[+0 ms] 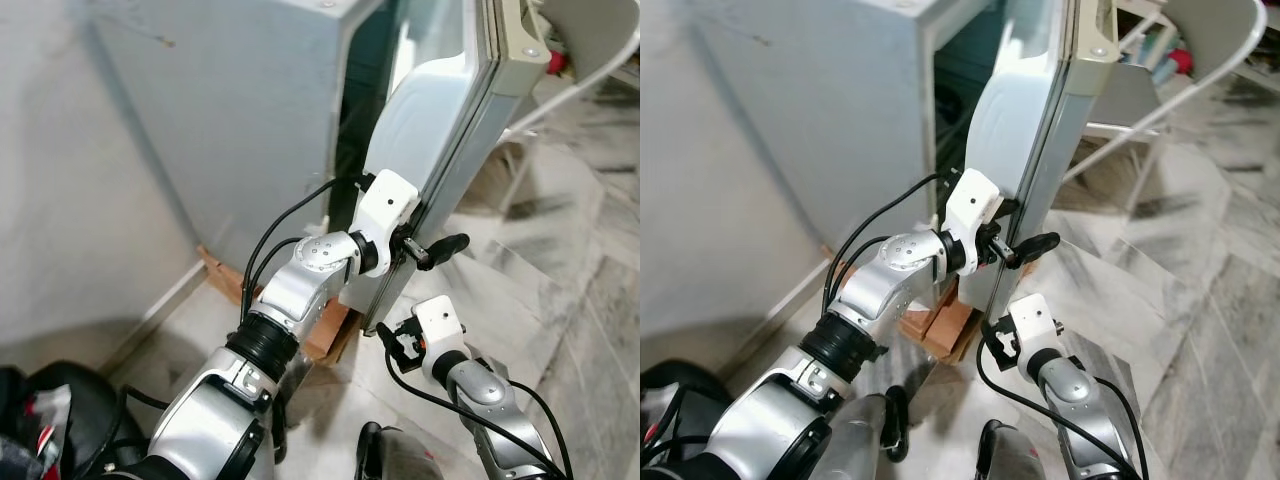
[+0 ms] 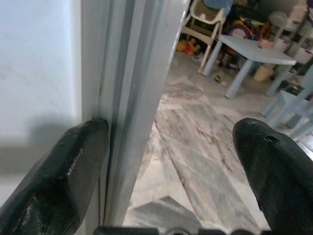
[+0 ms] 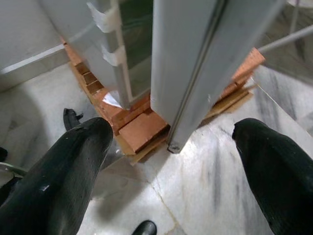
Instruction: Restocking fridge
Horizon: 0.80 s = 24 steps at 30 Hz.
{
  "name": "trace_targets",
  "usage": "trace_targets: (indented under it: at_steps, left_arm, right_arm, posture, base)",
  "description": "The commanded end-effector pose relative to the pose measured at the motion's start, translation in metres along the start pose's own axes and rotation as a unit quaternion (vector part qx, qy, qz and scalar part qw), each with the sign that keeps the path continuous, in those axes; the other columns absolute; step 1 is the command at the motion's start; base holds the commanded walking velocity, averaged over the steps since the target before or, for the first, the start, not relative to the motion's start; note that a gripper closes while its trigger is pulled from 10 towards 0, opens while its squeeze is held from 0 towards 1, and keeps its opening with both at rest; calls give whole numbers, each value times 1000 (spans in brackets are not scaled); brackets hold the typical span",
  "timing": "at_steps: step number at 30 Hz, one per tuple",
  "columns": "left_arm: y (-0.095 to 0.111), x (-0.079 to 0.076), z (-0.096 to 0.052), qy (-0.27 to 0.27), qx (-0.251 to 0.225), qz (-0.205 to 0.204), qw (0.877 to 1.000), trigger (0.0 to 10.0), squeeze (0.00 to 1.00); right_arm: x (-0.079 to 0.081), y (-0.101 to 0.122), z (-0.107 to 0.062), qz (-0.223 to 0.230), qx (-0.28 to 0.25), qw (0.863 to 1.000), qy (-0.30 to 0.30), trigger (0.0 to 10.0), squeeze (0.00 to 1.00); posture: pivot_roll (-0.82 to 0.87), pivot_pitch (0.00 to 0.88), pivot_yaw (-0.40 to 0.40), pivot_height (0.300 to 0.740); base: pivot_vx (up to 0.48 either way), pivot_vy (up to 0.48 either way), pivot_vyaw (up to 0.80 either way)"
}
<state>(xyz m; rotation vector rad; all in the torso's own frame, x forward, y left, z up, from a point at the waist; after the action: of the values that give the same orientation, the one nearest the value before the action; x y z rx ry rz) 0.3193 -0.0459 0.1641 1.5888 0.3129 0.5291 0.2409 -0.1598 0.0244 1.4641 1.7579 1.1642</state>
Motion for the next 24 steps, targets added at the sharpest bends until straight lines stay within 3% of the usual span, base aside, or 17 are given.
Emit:
trace_targets:
  at_steps: [1, 3, 17, 20, 24]
  left_arm:
    - [33, -3, 2, 42, -94, -36, 994, 10000, 0]
    - [21, 13, -16, 72, -81, -43, 993, 10000, 0]
    - [-13, 33, -49, 162, -39, -22, 986, 10000, 0]
    - [-33, 54, -70, 222, -4, 1, 975, 10000, 0]
    - [-47, 73, -85, 276, 29, 16, 961, 10000, 0]
  right_arm:
    - [-2, -6, -2, 7, 12, 1000, -1, 10000, 0]
    - [-2, -6, -1, 7, 13, 1000, 2, 10000, 0]
    - [-3, -6, -2, 2, 13, 1000, 6, 10000, 0]
    - [-2, -3, -4, 3, 8, 1000, 6, 10000, 0]
    - [-1, -1, -4, 4, 6, 1000, 8, 10000, 0]
  posture:
    - [106, 126, -15, 740]
    - [112, 126, -21, 740]
    - [97, 125, -28, 740]
    - [101, 126, -31, 740]
    - [105, 127, -34, 740]
  base:
    - [0, 0, 0]
    - [0, 0, 0]
    - [0, 0, 0]
    - [0, 0, 0]
    - [0, 0, 0]
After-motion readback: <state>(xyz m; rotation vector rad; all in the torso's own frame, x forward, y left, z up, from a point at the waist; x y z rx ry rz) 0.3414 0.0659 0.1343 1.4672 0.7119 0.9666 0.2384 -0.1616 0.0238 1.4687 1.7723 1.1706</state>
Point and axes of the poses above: a point about 5 cm out from each wrist's last joint towards the gripper, its own z axis pointing out of the wrist towards the gripper, its own y axis along the axis of the wrist's last joint, x = y × z, the point moved 1 cm from there along z, pointing out of the wrist towards the gripper, and after that the axes turned 13 degrees about z, right-handed, at the moved point
